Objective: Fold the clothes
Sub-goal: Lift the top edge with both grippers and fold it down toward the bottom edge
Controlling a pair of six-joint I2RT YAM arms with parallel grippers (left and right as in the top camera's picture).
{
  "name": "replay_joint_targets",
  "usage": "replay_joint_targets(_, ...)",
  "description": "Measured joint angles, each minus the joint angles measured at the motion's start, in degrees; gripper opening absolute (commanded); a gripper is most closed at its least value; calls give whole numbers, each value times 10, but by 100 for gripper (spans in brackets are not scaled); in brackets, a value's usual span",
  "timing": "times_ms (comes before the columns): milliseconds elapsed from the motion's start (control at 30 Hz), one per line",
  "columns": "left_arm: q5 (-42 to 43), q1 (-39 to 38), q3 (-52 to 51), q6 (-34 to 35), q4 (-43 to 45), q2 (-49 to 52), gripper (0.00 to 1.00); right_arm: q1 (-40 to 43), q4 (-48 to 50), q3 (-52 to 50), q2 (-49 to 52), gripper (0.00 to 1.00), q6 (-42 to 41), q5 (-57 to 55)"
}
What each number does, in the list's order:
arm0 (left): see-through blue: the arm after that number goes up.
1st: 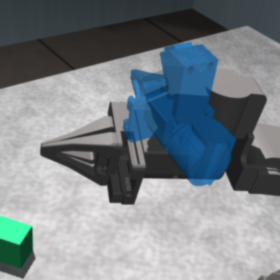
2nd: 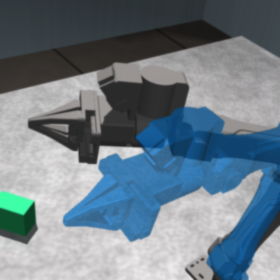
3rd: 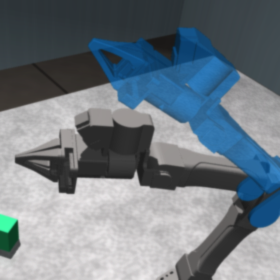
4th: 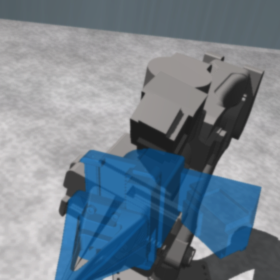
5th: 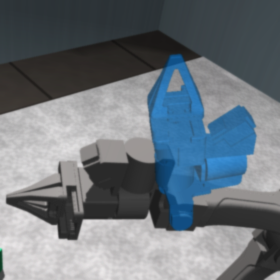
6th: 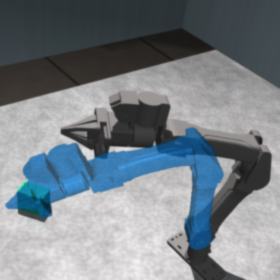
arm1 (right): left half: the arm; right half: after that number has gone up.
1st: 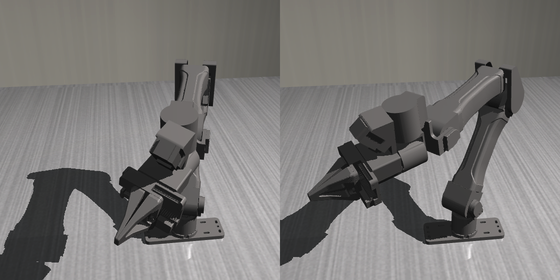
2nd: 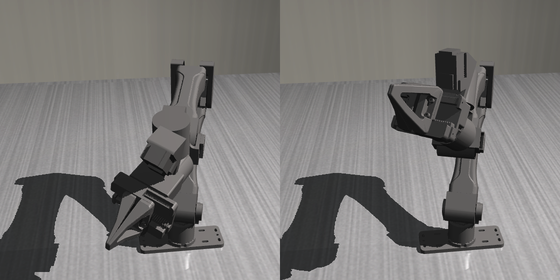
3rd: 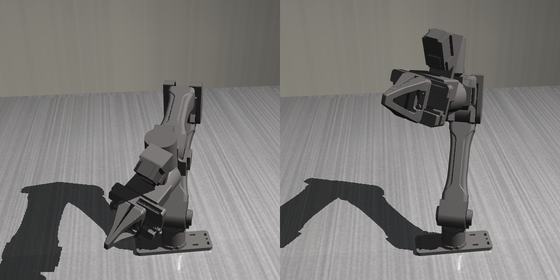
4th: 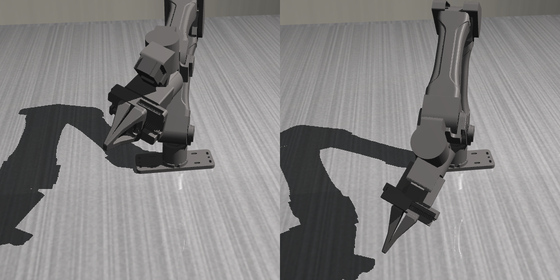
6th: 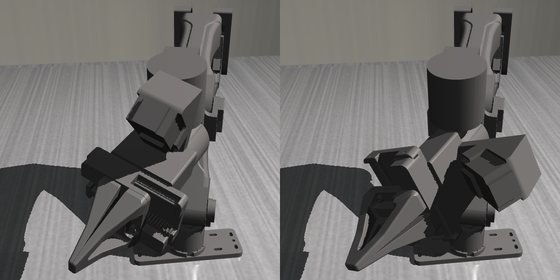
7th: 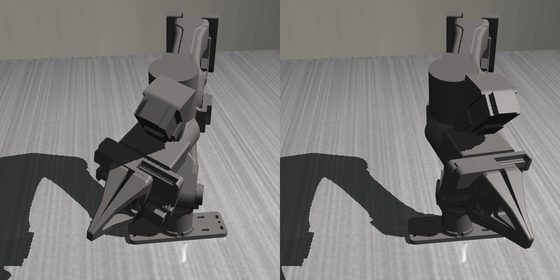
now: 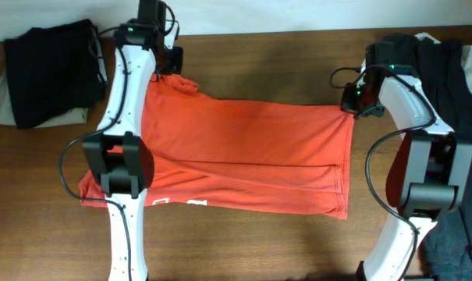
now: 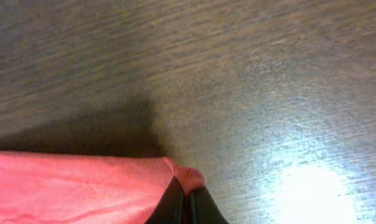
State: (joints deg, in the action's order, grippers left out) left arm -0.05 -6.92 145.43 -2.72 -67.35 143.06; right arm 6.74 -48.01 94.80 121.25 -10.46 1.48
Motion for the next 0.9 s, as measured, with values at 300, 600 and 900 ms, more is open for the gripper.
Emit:
replay_joint_targets(300,-135,25,7,91,-169,-24,1,0,-141,37,-37,4,-4,-5)
replay_joint_targets(600,-162,108,7,174,-293,-24,1,16,-285,40,-62,4,-44,-15)
replay_joint_targets(900,-153,108,-161,177,-292,-27,1,16,-391,41,-92,4,-46,-15)
